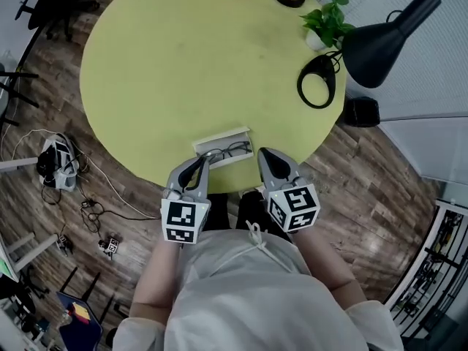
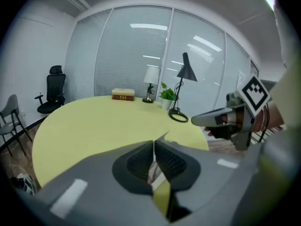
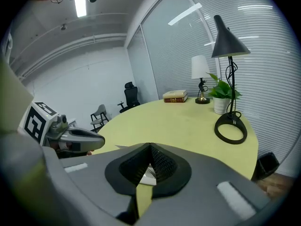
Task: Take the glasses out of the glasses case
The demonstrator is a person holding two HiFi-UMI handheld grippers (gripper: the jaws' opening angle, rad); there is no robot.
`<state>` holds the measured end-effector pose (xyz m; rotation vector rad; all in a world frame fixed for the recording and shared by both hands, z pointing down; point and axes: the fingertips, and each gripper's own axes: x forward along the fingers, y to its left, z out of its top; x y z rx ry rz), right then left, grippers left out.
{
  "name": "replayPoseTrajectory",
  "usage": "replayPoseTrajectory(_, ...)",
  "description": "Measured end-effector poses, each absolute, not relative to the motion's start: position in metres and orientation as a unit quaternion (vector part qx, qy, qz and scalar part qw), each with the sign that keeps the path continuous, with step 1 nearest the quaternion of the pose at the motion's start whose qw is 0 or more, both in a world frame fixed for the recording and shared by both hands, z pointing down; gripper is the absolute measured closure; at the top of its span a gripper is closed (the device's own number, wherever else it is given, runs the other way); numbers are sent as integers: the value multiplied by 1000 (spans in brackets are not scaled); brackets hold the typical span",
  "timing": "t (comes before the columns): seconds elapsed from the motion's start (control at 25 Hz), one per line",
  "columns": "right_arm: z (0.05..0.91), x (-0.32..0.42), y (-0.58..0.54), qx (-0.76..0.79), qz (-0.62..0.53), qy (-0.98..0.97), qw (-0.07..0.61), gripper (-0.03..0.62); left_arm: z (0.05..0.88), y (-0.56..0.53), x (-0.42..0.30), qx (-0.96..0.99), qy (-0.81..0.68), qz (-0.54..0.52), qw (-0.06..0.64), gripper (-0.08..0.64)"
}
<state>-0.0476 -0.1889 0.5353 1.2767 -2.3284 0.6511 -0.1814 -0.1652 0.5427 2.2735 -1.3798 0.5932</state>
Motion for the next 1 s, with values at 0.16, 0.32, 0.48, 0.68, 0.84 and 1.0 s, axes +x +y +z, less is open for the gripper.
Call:
replayPoseTrajectory(0.16,548,-52,-190,452,213,-841,208,594,571,-167,-165,835,-437,269,197,510)
replayPoseTrajectory(0.32,551,-53,-192,454,203,-844,200,594,592,-169,-152,846,-384,316,194,469)
replayPoseTrajectory(0.48,551,-52,-193,459,207,-842,194,594,607,-175,-143,852,-339,357,180,454)
replayPoseTrajectory(0.68,553,-53,-190,466,216,-835,196,592,618,-175,-131,858,-269,413,146,469)
replayPoseTrajectory(0.84,560,-49,-191,472,231,-825,208,594,622,-179,-121,858,-236,435,138,476)
replayPoseTrajectory(1.0,563,-43,-194,481,243,-816,210,593,632,-178,-115,851,-195,468,135,480)
